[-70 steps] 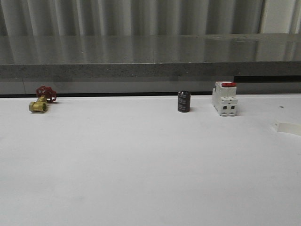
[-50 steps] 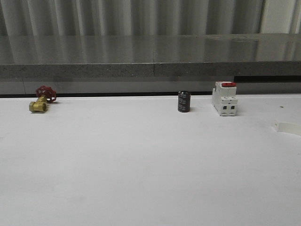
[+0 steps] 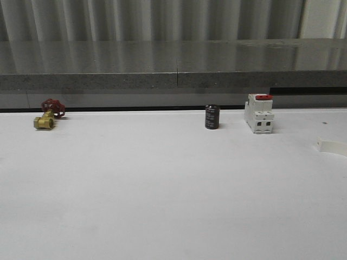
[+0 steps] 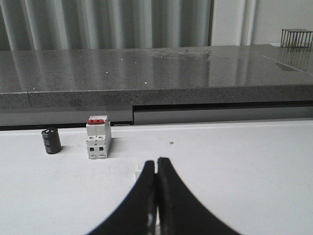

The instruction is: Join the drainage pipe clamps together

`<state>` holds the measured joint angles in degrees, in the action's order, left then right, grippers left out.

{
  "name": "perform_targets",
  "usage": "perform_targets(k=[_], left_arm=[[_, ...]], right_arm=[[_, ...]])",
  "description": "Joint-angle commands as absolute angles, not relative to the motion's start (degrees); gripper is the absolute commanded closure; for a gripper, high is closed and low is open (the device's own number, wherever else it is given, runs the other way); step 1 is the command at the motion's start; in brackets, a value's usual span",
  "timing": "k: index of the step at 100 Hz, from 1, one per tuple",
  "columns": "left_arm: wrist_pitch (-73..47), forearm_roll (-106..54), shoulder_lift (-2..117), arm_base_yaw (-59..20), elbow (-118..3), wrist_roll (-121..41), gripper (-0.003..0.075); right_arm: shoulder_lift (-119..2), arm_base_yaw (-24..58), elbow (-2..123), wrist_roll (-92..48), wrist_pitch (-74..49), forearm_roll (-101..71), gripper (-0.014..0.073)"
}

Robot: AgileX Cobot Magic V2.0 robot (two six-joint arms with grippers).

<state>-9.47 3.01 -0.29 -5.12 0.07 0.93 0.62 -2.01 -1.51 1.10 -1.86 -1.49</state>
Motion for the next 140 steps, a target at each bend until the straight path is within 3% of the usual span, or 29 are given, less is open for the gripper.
perform_targets(k=[1,34,63,82,93,107,113,140], left_arm=[[-4.7,3.0,-1.8,-5.4,2.6,1.4,0.0741],[-16.6,3.0,0.5,-5.4,-7.7,1.4,0.0741],[-29.9,3.0,14.9,-5.4,-22.1,1.4,0.0741],[-31.3,2.5,25.7,-5.4,-25.8,1.4,0.0736],[-31.8,2.5,32.2,-5.4,-28.0,1.4,0.0622],[-31.8,2.5,40.3,-5.3,-31.4,1.4,0.0304],[-31.8,2.7,43.7,-5.1,-32.8,1.5,0.0227],[-32.0,1.8,57.3,2.1,-40.4,5.3,0.0230]], right_arm=[[1.7,-2.4,-0.6,1.0,2.4,-0.8,0.0660],[1.7,-2.4,-0.6,1.0,2.4,-0.8,0.0660],[1.7,-2.4,-0.6,1.0,2.4,-0.8,0.0660],[1.7,-2.4,-0.6,1.0,2.4,-0.8,0.0660],[1.7,-2.4,-0.6,1.0,2.4,-0.8,0.0660],[1.7,-2.4,-0.6,1.0,2.4,-0.8,0.0660],[1.7,-2.4,-0.6,1.0,2.4,-0.8,0.0660],[1.7,-2.4,-0.6,1.0,2.4,-0.8,0.0660]])
